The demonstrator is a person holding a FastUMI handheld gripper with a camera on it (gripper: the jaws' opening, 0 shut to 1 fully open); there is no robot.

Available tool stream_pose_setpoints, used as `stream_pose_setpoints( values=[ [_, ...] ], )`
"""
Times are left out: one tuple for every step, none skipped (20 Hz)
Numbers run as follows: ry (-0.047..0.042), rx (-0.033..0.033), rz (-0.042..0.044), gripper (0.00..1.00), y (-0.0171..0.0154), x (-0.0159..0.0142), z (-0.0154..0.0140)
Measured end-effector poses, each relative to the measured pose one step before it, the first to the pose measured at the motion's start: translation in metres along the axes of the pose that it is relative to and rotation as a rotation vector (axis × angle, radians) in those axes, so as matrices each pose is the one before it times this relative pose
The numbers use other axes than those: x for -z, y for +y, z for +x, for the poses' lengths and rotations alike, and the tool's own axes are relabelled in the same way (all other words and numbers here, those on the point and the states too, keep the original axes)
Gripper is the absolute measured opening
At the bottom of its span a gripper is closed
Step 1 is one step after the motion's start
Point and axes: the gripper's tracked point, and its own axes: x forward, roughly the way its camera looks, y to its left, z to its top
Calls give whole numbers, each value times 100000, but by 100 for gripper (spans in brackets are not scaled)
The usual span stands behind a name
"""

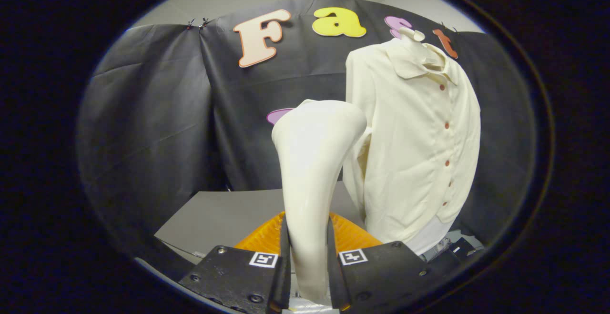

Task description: Iron the clothes twice with a garment steamer, once on the left side and once on the right side.

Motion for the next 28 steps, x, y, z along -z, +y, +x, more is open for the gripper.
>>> stream_pose_setpoints(
  values=[
    [-762,305,-400,33,-1162,-659,-61],
    [338,-266,-320,33,-1283,-459,37],
    [175,-1091,680,33,-955,-563,-3],
    [-363,-669,-29,33,-1033,-617,-83],
    [-700,781,-284,33,-1321,-690,1],
    [-1112,1658,-214,33,-1366,-763,52],
    [-868,924,389,32,-1174,-738,128],
    [-707,138,394,32,-923,-707,225],
    [-623,122,-370,32,-938,-694,379],
    [-311,870,-697,32,-1134,-617,372],
    [-417,1003,-645,33,-1109,-610,540],
    [-108,1058,318,33,-1079,-420,580],
    [-414,968,1458,33,-910,-471,765],
    [1649,-204,1036,33,-743,29,773],
    [1191,-829,488,33,-523,-16,777],
    [1368,-1102,286,33,-480,137,713],
    [1234,-1139,352,33,-27,259,143],
    [1657,-1202,83,33,-389,367,521],
    [-323,-2339,1020,34,15,102,498],
    [356,-1888,583,34,42,199,299],
    [554,-1094,560,34,29,340,-136],
    [757,-567,-536,35,29,385,142],
    [-83,15,-945,35,-85,216,401],
    [809,-72,-1393,35,-98,338,465],
    [28,102,-1190,35,-107,346,287],
    [914,34,-849,35,61,513,13],
    [-245,-300,129,35,114,173,95],
    [932,-835,143,35,184,370,75]
  ],
)
